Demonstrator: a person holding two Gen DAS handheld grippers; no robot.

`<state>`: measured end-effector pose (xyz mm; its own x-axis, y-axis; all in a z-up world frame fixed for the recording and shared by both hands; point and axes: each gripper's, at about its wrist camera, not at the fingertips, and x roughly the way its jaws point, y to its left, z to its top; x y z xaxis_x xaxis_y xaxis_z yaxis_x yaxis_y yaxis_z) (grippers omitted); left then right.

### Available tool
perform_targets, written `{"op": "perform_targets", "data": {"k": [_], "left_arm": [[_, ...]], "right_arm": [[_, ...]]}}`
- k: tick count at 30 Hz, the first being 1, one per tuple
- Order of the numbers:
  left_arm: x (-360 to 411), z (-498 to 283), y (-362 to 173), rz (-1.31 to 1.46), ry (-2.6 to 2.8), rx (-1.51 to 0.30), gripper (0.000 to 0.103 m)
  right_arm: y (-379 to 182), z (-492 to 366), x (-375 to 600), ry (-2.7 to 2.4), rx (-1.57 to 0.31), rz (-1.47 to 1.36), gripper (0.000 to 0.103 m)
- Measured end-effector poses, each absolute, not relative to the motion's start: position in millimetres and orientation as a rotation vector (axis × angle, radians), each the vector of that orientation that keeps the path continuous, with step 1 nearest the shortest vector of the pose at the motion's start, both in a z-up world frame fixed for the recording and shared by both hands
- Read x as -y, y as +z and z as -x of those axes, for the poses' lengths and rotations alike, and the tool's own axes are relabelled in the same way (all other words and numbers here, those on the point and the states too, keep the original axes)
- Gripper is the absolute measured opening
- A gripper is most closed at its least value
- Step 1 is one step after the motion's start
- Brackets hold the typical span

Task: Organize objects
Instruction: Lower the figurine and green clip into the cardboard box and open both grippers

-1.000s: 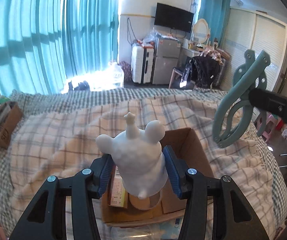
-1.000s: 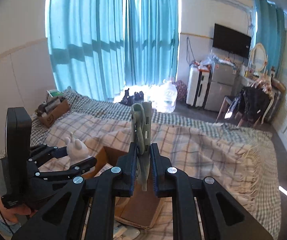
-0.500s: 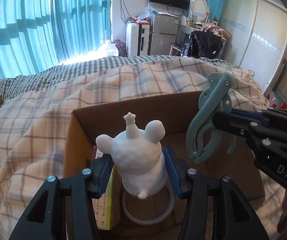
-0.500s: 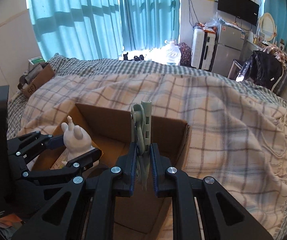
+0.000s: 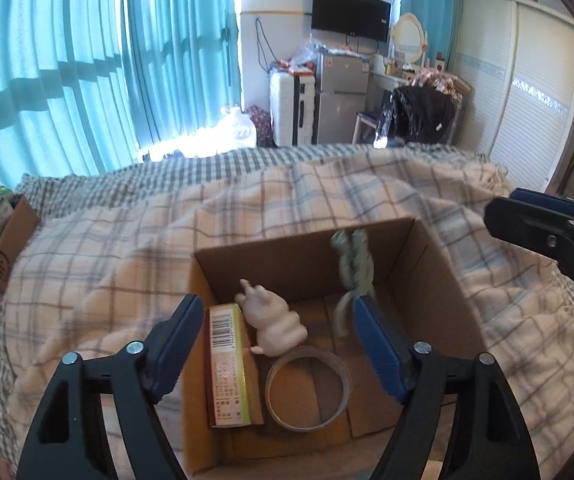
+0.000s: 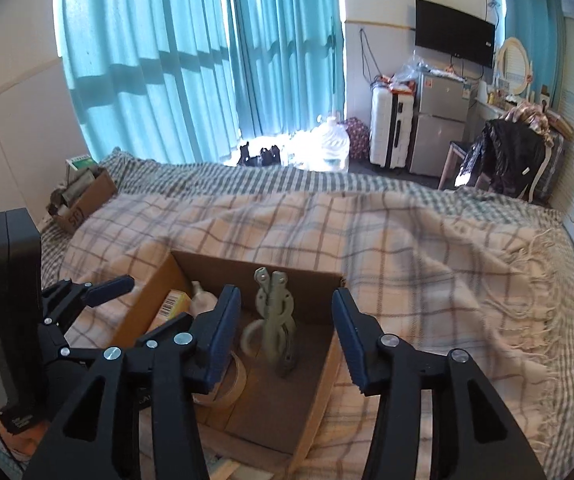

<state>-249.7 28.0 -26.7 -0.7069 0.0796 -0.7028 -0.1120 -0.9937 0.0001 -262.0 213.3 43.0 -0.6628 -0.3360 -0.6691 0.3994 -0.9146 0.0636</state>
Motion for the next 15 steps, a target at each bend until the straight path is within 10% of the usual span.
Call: {"op": "perform_targets", "data": {"k": [15], "left_arm": [[10.3, 146.1, 61.4, 0.897, 2.960, 0.006, 0.103]], "right_arm": [[130.8, 142.7, -223.0, -2.626, -0.194, -0.763, 0.089]]}}
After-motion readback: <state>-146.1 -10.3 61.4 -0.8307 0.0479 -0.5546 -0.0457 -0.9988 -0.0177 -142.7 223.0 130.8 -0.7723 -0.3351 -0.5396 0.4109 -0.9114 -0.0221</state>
